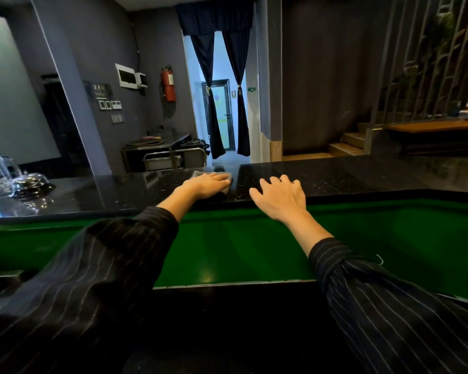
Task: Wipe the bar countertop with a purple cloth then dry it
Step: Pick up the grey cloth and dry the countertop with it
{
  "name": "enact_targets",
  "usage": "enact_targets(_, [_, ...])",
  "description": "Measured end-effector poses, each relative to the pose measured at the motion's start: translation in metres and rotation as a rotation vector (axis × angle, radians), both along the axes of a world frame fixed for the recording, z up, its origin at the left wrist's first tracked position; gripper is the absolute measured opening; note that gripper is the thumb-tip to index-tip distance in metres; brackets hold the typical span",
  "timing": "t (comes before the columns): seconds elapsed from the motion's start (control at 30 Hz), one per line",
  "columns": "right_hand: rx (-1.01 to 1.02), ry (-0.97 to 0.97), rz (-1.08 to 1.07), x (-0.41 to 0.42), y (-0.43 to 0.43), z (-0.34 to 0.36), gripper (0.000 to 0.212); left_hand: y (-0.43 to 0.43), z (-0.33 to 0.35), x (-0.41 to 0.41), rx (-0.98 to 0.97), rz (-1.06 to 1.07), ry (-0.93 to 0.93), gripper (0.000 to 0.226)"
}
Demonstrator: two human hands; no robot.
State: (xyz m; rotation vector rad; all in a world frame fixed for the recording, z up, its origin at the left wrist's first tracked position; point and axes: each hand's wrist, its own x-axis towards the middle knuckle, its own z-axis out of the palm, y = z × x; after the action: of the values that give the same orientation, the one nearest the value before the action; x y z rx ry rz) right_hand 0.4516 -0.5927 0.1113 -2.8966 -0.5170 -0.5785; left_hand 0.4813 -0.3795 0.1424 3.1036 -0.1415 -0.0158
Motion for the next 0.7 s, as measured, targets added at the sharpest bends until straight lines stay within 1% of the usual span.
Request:
enact_targets(0.1, [-0.005, 0.011, -0.011, -0.001, 0.001, 0.004, 0.057, -0.038, -0.001, -0.011, -0.004, -0.07, -0.022, 0.062])
enact_targets(0.2, [-0.009, 0.056, -0.011, -0.003, 0.001, 0.006, 0.056, -0.062, -0.004, -0.026, -0.005, -0.108, -0.055, 0.053])
enact_targets(0.27, [-0.001, 0.134, 0.011, -0.003, -0.001, 0.014, 0.057, -0.061, -0.007, -0.04, 0.014, -0.135, -0.104, 0.051])
enact_targets(0.37, [0.043, 0.304, 0.099, -0.002, -0.021, 0.03, 0.053, -0.054, -0.013, -0.066, -0.026, -0.17, -0.184, 0.051])
enact_targets(0.4, [0.078, 0.301, 0.126, 0.0, -0.032, 0.03, 0.05, -0.049, -0.012, -0.073, -0.043, -0.161, -0.198, 0.051])
enact_targets(0.43, [0.116, 0.235, 0.124, 0.001, -0.041, 0.027, 0.047, -0.044, -0.012, -0.076, -0.057, -0.154, -0.204, 0.053])
enact_targets(0.5, [0.115, 0.011, 0.02, -0.001, -0.055, 0.013, 0.046, -0.032, -0.01, -0.072, -0.052, -0.134, -0.166, 0.065])
enact_targets(0.53, [0.099, -0.056, -0.028, -0.002, -0.056, 0.005, 0.047, -0.028, -0.008, -0.065, -0.047, -0.119, -0.139, 0.073])
enact_targets(0.57, [0.089, -0.08, -0.048, -0.001, -0.056, -0.001, 0.046, -0.025, -0.007, -0.055, -0.049, -0.089, -0.116, 0.075])
enact_targets(0.63, [0.07, -0.05, -0.051, 0.003, -0.053, -0.002, 0.043, -0.029, -0.005, -0.036, -0.056, -0.015, -0.076, 0.067])
enact_targets(0.7, [0.075, -0.034, -0.06, 0.006, -0.052, 0.002, 0.039, -0.042, -0.001, -0.019, -0.022, 0.017, -0.042, 0.067])
